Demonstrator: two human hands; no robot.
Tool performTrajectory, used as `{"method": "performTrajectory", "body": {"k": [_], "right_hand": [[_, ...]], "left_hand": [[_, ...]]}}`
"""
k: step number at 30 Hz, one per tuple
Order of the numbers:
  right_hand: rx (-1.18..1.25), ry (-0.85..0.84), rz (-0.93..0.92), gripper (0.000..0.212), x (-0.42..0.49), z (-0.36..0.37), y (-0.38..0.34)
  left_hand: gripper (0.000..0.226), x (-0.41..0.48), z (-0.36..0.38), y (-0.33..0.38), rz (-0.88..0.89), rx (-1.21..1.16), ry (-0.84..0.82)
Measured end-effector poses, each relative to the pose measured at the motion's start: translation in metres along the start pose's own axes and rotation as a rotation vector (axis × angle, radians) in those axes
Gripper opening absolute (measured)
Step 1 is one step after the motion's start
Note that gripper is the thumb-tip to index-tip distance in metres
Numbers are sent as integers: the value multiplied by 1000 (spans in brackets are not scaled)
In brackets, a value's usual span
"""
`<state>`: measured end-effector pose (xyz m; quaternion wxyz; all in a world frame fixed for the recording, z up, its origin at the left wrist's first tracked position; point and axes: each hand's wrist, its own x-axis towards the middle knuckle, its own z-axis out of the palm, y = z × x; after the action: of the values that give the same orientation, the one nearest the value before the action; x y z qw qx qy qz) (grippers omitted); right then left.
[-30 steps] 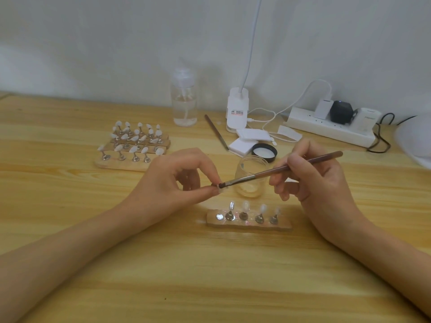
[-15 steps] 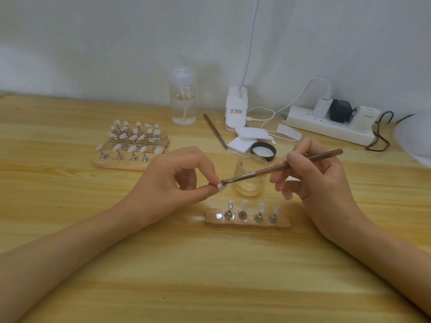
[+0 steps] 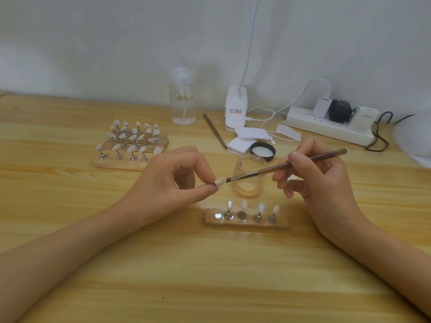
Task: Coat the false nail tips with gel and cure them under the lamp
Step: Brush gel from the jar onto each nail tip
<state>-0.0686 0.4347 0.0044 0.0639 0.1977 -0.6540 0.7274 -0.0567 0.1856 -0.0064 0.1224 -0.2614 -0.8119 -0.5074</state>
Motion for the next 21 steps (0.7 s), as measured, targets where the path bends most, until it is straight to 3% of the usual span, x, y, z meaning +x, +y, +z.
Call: {"method": "performTrajectory", "body": {"k": [3,8,15,21], "right_hand": [[20,24,-6,19,1,-1,0],[33,-96,-36,15,-2,4,-2],[4,12,-25,15,0,0,0],[20,-95,-52,13,-2,5,-2]], "left_hand": [[10,0,0,1,-5,-11,-17],[13,0,0,2,-12,-14,-42],[12,0,-1,2,-42,-64,-33],[12,-1,-1,3,-68,-77,-33]]}}
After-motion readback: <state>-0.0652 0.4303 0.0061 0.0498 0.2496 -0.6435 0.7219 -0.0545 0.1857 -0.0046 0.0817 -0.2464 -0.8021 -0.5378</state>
